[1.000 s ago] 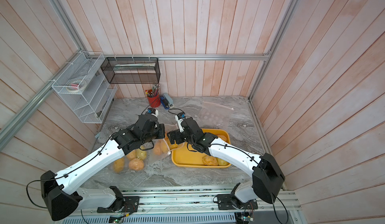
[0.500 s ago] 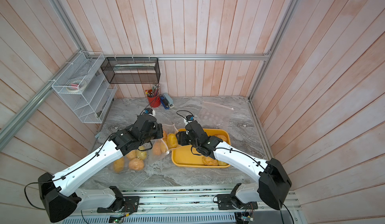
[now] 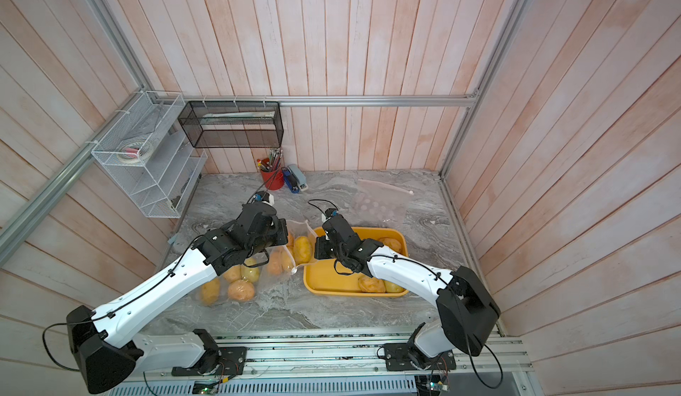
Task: Put the potatoes into a zipper bag and zip it
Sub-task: Adjust the zipper food storage bag at the center of the board.
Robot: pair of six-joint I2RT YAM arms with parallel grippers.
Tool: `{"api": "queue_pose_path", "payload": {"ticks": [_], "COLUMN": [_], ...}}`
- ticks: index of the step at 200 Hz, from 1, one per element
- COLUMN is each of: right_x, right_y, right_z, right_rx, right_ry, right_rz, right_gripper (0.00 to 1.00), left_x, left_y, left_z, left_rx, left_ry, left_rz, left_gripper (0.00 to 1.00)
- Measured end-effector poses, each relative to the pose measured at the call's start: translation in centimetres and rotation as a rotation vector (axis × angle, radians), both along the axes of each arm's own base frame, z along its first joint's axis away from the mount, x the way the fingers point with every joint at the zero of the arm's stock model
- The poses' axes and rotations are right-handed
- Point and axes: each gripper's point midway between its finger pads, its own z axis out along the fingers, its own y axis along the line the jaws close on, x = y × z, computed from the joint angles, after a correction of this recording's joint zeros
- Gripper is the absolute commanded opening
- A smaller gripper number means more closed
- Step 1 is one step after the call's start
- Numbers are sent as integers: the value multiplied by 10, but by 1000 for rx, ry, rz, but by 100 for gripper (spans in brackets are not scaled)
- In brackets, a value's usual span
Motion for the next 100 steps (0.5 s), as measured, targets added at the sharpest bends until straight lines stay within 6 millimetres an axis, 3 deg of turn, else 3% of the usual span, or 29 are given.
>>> {"api": "queue_pose_path", "payload": {"ticks": [45,100], "right_x": [4,8], "right_y": [4,24], "right_z": [28,87], "right_rx": [19,0], "right_ry": [-69,-234], "right_rz": [25,85], "right_gripper": [0,0], "left_x": [-3,-10], "left_y": [3,10], "left_z": [-1,13], "left_rx": [-8,-62], "left_ry": [-4,-58], "left_rz": [1,16], "left_gripper": [0,0]}}
